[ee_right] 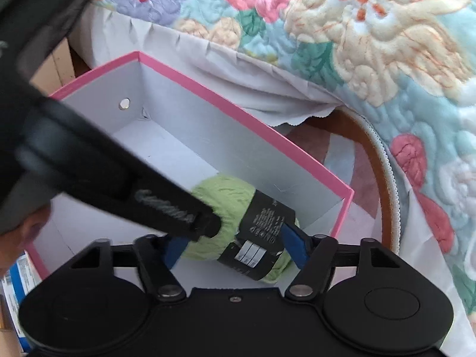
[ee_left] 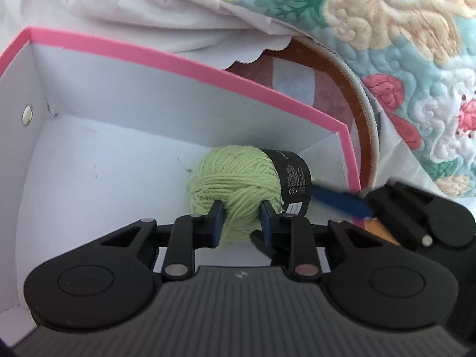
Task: Organize objects
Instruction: 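Carry the yarn ball into the pink box and open the right tool, then withdraw the right tool from the box toward the purple plush toy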
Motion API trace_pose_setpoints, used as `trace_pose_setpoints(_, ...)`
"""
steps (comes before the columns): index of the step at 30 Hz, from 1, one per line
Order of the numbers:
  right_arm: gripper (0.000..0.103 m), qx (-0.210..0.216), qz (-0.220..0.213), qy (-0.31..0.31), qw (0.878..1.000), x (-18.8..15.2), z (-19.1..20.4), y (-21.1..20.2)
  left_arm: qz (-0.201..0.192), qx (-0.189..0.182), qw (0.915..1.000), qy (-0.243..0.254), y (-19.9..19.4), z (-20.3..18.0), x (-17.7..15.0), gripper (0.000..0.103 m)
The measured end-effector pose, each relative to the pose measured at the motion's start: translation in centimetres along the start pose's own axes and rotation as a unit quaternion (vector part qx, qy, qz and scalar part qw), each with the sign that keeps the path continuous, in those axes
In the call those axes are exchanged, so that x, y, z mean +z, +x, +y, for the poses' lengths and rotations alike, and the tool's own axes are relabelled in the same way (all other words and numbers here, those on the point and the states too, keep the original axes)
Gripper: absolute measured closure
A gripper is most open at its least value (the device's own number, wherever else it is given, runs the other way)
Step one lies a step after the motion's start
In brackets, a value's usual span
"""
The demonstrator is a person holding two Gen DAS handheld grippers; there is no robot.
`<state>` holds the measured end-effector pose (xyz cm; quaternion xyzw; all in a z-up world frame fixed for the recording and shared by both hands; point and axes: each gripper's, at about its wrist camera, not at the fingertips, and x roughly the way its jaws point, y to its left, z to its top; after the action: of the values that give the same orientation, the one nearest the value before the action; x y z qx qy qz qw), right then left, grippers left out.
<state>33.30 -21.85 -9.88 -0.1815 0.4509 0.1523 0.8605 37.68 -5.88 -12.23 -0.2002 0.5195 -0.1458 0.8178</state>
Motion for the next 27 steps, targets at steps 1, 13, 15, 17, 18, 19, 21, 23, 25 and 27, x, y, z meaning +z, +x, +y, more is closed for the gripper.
trace_pose_setpoints(1, 0.061, -0.003, 0.005, 0.001, 1.000, -0.1, 0.0, 0.3, -0.004, 0.002, 1.0000, -0.001, 0.2, -0.2, 0.1, 0.078)
trace_pose_setpoints(13, 0.068, 0.002, -0.023, 0.080, 0.997, -0.7, -0.9, -0.3, -0.016, 0.051, 0.9983, 0.025, -2.5, -1.5, -0.3, 0.056)
trace_pose_setpoints(15, 0.065, 0.024, -0.026, 0.097, 0.995, -1.1, -0.8, -1.3, -0.008, 0.067, 0.9970, 0.038, -3.4, -1.8, -0.8, 0.054)
trace_pose_setpoints(17, 0.062, 0.032, -0.025, 0.102, 0.994, -1.5, -0.5, -2.2, 0.002, 0.076, 0.9960, 0.046, -4.6, -1.5, -1.3, 0.050)
trace_pose_setpoints(18, 0.062, 0.034, -0.023, 0.105, 0.994, -1.6, -0.3, -2.5, 0.009, 0.080, 0.9955, 0.050, -5.2, -1.7, -1.5, 0.049)
trace_pose_setpoints(19, 0.061, 0.037, -0.022, 0.108, 0.993, -1.7, -0.3, -2.9, 0.014, 0.081, 0.9951, 0.055, -5.7, -1.9, -1.5, 0.048)
trace_pose_setpoints(21, 0.057, 0.051, -0.016, 0.121, 0.991, -1.7, -0.5, -3.8, 0.020, 0.085, 0.9937, 0.070, -7.2, -2.8, -2.5, 0.046)
trace_pose_setpoints(23, 0.056, 0.068, -0.011, 0.132, 0.989, -1.8, -0.8, -5.2, 0.021, 0.090, 0.9920, 0.086, -9.9, -2.0, -2.9, 0.043)
trace_pose_setpoints(25, 0.053, 0.077, -0.009, 0.133, 0.988, -2.2, -0.7, -7.3, 0.021, 0.093, 0.9905, 0.099, -11.6, -1.9, -2.9, 0.041)
trace_pose_setpoints(27, 0.050, 0.079, -0.012, 0.129, 0.988, -2.4, -0.5, -9.5, 0.019, 0.097, 0.9880, 0.119, -13.9, -2.8, -4.1, 0.040)
